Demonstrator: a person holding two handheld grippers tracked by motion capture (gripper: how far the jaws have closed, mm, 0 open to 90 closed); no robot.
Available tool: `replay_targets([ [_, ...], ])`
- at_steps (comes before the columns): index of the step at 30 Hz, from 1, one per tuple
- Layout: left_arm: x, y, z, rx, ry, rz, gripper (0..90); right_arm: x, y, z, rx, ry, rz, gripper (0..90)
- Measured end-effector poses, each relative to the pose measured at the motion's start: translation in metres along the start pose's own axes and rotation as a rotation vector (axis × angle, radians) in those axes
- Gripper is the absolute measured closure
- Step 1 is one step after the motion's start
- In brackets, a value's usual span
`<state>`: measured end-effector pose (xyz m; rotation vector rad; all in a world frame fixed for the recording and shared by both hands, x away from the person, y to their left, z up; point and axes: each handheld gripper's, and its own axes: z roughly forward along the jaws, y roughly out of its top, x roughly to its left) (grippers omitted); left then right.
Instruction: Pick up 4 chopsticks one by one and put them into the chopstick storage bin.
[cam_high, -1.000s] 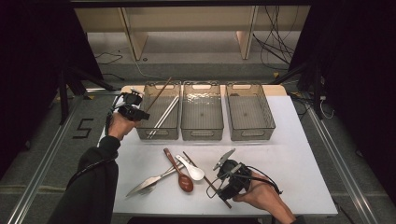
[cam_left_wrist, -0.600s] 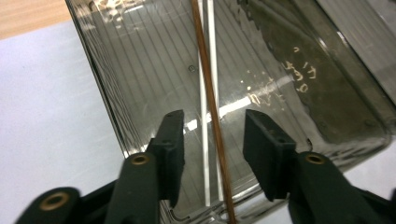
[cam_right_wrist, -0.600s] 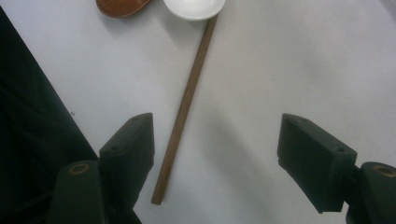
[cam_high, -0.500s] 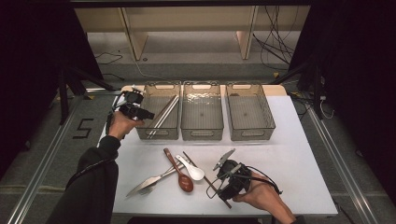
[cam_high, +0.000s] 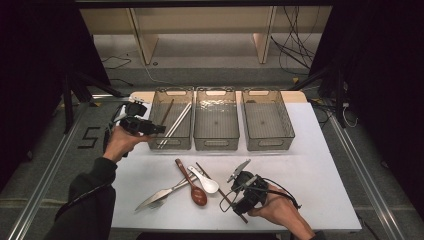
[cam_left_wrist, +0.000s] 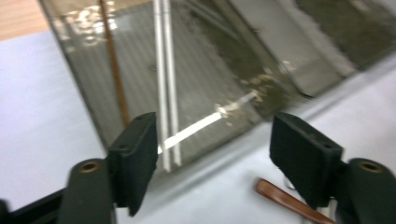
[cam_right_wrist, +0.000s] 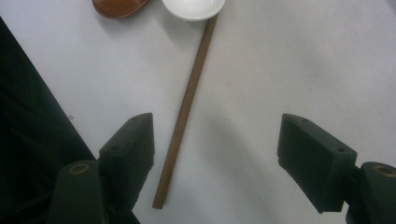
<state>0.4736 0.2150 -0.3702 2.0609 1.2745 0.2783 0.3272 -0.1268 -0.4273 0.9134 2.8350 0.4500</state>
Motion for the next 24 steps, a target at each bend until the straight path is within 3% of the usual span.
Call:
replay_targets([
  [5, -0.014, -0.024, -0.013, -0.041, -0.054, 0.028, 26.4, 0.003, 0.003, 0.004, 0.028, -0.005, 0.0, 29.5],
  [8, -0.019, -0.037, -0.015, -0.033, -0.048, 0.043, 24.8, 0.004, 0.003, 0.008, 0.044, 0.006, -0.012, 32.5],
  [12, -0.027, -0.049, -0.018, -0.049, -0.071, 0.061, 22.2, 0.006, 0.005, 0.013, 0.072, 0.011, -0.008, 36.4],
  [15, -0.034, -0.055, -0.023, -0.075, -0.13, 0.05, 20.8, 0.006, 0.006, 0.017, 0.085, 0.014, -0.011, 38.6],
  [24, -0.066, -0.073, -0.028, -0.098, -0.142, 0.146, 18.5, 0.01, 0.009, 0.024, 0.121, 0.023, -0.029, 45.4],
])
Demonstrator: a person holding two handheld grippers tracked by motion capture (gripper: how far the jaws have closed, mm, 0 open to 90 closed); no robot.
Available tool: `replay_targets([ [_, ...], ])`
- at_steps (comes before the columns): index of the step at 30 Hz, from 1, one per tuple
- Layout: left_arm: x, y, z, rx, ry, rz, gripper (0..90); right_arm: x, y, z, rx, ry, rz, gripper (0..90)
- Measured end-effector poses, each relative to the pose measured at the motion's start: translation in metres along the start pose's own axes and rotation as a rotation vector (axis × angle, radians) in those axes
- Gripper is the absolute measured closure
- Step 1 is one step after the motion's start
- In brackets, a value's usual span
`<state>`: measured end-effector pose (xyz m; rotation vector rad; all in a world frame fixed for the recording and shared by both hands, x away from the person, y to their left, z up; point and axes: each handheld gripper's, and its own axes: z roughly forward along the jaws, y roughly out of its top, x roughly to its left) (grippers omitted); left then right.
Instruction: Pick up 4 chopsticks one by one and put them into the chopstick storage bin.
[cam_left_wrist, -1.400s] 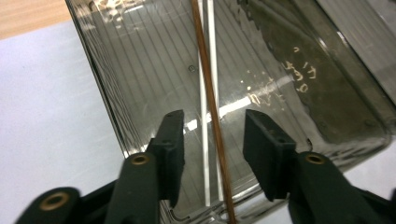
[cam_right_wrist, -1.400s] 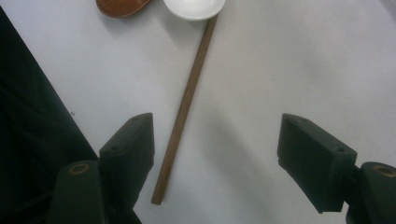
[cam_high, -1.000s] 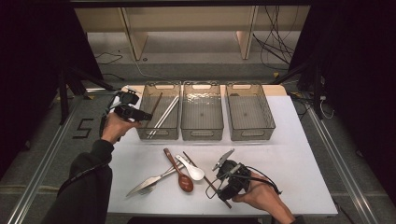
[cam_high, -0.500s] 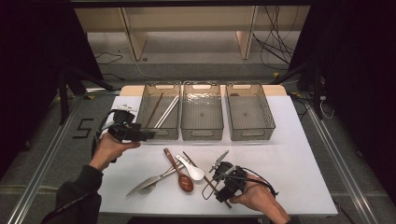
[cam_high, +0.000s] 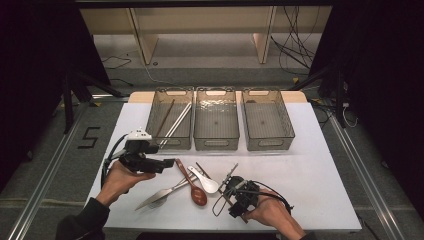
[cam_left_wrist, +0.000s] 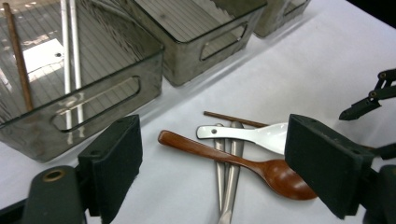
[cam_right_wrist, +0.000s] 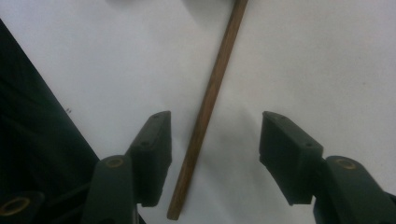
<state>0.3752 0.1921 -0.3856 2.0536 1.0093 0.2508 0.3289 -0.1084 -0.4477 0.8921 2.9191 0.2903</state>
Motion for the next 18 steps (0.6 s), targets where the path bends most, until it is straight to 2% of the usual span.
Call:
replay_targets([
  [5, -0.008, -0.005, 0.0, -0.007, -0.011, 0.012, 18.3, 0.0, 0.0, 0.002, 0.02, -0.015, -0.006, 48.3],
  [8, -0.009, -0.011, 0.001, 0.001, -0.017, 0.001, 18.0, -0.001, 0.0, 0.003, 0.031, -0.018, -0.006, 49.2],
  [11, -0.009, -0.018, 0.001, 0.029, -0.002, 0.023, 16.5, -0.001, 0.0, 0.004, 0.039, -0.021, -0.004, 50.4],
  [15, -0.01, -0.024, -0.004, 0.025, -0.001, 0.016, 16.6, -0.002, 0.0, 0.006, 0.059, -0.04, -0.005, 53.8],
  [18, -0.012, -0.028, -0.006, 0.033, 0.007, 0.027, 16.6, -0.005, 0.0, 0.008, 0.072, -0.048, -0.003, 57.8],
])
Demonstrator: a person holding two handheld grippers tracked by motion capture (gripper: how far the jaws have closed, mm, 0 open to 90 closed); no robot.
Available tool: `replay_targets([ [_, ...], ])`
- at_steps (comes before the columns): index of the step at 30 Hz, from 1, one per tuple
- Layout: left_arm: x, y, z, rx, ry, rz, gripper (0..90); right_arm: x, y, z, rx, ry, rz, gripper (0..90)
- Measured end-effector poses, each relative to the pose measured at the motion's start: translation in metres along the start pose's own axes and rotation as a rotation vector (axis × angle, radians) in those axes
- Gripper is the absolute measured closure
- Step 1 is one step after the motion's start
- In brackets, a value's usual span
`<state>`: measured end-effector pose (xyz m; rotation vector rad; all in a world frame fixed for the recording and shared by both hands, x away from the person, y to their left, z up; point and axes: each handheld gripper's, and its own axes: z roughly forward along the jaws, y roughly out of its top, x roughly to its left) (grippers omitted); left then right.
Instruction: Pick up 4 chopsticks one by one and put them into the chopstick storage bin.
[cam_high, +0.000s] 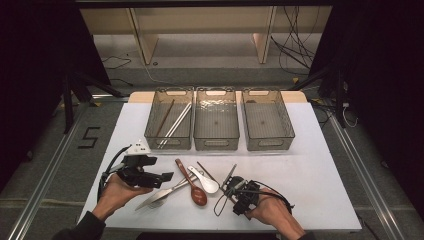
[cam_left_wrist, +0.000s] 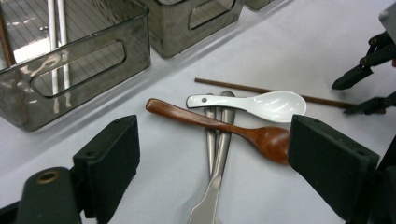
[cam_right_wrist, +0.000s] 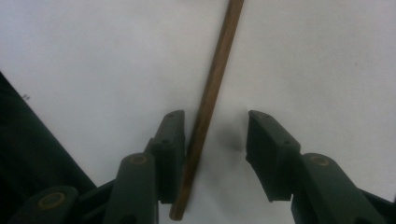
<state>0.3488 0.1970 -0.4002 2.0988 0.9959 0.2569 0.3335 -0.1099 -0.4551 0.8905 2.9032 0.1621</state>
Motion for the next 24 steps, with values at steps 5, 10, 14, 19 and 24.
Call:
replay_targets([
  [5, -0.003, -0.003, 0.0, 0.002, 0.004, 0.007, 16.6, -0.007, 0.001, 0.0, 0.016, 0.016, 0.023, 65.3],
  [10, -0.005, -0.004, 0.001, 0.003, 0.003, 0.021, 16.7, -0.014, 0.001, 0.0, 0.035, 0.031, 0.045, 73.8],
  [14, -0.006, -0.004, 0.001, 0.001, 0.002, 0.021, 16.8, -0.017, 0.002, 0.0, 0.048, 0.036, 0.071, 82.1],
  [19, -0.006, -0.004, 0.002, -0.001, 0.003, 0.027, 17.0, -0.022, 0.002, 0.001, 0.046, 0.038, 0.065, 84.6],
  [24, -0.005, -0.005, 0.004, 0.006, -0.003, 0.036, 17.3, -0.028, -0.002, -0.004, 0.023, 0.03, 0.047, 85.0],
])
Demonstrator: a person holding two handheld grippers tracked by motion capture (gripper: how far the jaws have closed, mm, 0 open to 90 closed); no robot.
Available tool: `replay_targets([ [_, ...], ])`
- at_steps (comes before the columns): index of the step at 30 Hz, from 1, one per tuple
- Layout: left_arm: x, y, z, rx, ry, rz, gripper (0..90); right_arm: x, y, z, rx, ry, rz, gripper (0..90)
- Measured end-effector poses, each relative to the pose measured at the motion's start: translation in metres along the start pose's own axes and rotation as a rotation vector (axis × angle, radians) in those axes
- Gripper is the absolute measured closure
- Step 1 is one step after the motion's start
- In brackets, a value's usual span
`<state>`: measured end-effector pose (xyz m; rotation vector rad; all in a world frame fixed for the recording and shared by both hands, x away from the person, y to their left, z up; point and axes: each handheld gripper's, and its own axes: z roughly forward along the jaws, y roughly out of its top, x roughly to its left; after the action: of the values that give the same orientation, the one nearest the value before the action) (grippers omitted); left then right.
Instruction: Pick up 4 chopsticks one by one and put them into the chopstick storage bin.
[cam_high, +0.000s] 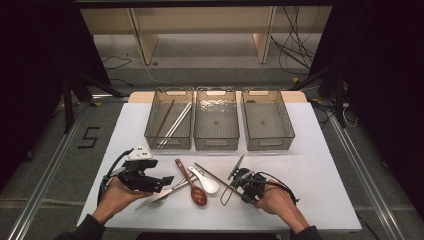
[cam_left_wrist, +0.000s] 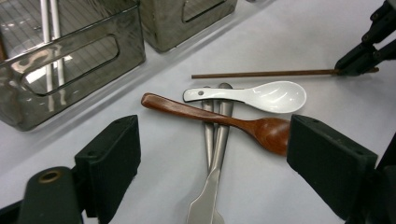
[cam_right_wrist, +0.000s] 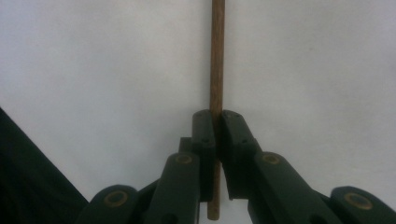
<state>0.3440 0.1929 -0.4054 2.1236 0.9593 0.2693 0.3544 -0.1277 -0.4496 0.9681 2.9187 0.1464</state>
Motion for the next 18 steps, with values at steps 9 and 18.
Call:
replay_targets([
  [9, -0.017, 0.009, 0.009, 0.042, -0.044, 0.103, 17.3, 0.006, -0.005, -0.022, -0.074, -0.017, -0.084, 85.2],
  [18, -0.034, 0.019, 0.021, 0.081, -0.07, 0.22, 16.9, 0.026, -0.004, -0.034, -0.092, -0.029, -0.172, 85.2],
])
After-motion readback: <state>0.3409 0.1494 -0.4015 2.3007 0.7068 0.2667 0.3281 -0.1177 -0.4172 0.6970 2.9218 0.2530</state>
